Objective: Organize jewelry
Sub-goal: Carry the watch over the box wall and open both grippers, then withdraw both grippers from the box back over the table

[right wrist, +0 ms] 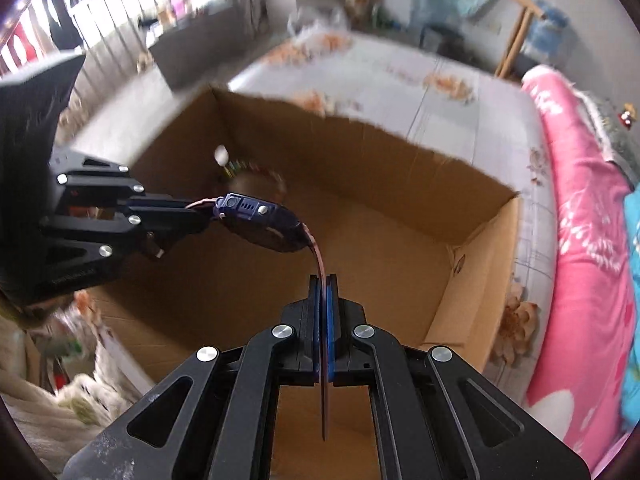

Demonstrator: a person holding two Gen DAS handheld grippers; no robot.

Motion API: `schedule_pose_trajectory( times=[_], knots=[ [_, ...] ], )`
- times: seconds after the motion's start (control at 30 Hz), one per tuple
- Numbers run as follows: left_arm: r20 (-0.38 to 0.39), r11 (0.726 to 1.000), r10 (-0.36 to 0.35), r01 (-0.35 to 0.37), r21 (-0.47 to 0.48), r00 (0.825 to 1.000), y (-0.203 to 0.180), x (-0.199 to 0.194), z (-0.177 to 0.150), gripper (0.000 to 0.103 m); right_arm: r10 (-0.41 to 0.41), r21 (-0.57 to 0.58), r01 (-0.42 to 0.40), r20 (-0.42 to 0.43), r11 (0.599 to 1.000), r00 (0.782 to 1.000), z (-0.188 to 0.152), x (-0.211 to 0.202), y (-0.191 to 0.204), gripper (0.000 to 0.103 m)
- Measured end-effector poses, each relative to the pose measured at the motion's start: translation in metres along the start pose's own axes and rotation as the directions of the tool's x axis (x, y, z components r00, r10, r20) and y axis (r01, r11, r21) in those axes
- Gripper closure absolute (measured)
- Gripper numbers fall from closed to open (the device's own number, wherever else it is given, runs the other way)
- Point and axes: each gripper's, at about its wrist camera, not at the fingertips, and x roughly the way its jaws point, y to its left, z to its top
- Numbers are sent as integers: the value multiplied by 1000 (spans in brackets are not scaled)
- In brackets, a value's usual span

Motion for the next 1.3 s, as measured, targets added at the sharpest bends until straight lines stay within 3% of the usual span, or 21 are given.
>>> schedule_pose_trajectory(
  times=[0.13, 0.2, 0.27, 0.3, 0.37, 0.57, 0.67, 0.83, 1.0, 1.1, 1.3],
  knots=[
    [-125, 998, -43, 38, -41, 991, 10, 30, 5, 99, -33, -46, 27, -117, 999, 993, 13, 28, -6, 102],
    [-205, 988, -103, 77, -132, 973, 22, 45, 9, 98, -69, -71, 58, -155, 996, 986, 19, 42, -9, 100],
    [-224, 987, -98, 66, -148, 970, 24, 49, 16, 91, -83, -70, 71, -176, 995, 981, 24, 51, -13, 96],
    [-237, 987, -83, 47, -156, 968, 24, 52, 19, 75, -103, -79, 90, -180, 993, 978, 26, 55, -15, 95],
    [-237, 980, -107, 62, -192, 966, 28, 54, 21, 63, -131, -87, 118, -168, 989, 977, 30, 58, -18, 90],
    [-200, 961, -153, 99, -257, 968, 36, 54, 24, 56, -164, -53, 160, -76, 986, 984, 30, 40, -30, 83],
    [-163, 958, -150, 103, -266, 975, 36, 45, 23, 56, -172, -28, 171, -31, 985, 985, 27, 28, -35, 82],
    [-50, 964, -140, 124, -235, 989, 33, 10, 18, 52, -114, 77, 108, 79, 991, 990, 12, -10, -52, 77],
    [98, 982, -100, 114, -153, 990, 24, -40, 7, 45, -64, 156, 28, 231, 987, 971, -5, -59, -60, 66],
    [190, 992, -62, 81, -94, 980, 12, -73, -17, 37, -42, 193, -23, 324, 981, 945, -31, -84, -49, 59],
    [341, 999, -11, 26, -39, 940, -6, -123, -78, 22, 11, 256, -149, 472, 955, 881, -93, -118, -19, 51]
  ],
)
